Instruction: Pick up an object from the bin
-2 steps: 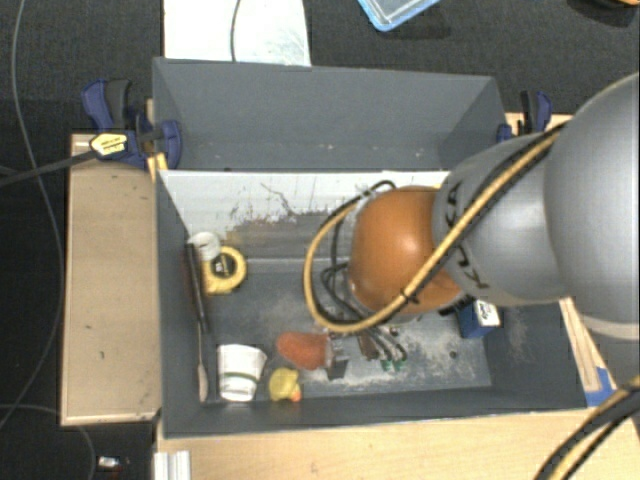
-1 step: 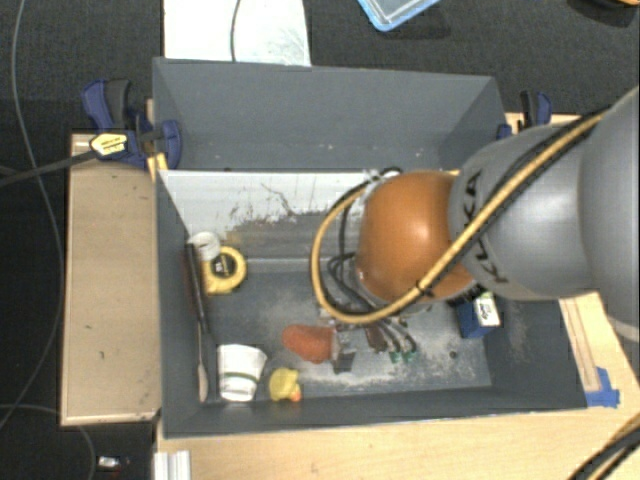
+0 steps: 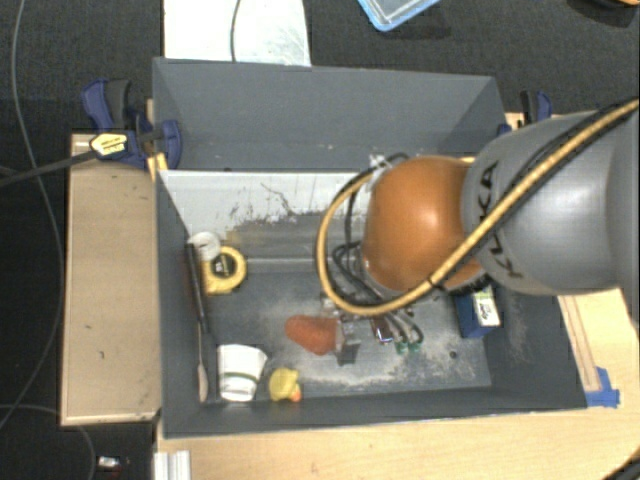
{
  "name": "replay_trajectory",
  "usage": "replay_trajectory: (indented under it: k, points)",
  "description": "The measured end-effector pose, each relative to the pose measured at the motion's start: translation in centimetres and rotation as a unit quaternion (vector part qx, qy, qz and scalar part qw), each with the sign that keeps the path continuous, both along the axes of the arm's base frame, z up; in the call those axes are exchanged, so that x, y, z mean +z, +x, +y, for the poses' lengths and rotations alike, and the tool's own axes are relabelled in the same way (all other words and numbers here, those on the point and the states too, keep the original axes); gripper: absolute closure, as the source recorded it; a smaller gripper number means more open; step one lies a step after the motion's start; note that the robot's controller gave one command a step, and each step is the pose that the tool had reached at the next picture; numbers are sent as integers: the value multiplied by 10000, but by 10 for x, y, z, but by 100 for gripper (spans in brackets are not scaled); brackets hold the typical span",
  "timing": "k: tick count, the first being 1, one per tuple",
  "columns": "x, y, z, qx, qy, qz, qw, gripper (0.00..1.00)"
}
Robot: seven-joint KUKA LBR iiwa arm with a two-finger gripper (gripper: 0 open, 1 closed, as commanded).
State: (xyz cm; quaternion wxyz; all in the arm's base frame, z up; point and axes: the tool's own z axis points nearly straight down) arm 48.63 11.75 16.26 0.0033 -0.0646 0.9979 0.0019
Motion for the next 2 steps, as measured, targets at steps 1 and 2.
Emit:
replay_trajectory:
  k: [1, 2]
  points:
    - [20, 0, 0, -4, -1, 5, 10000, 100]
    - [39, 0, 0, -6, 2, -9, 10000, 100]
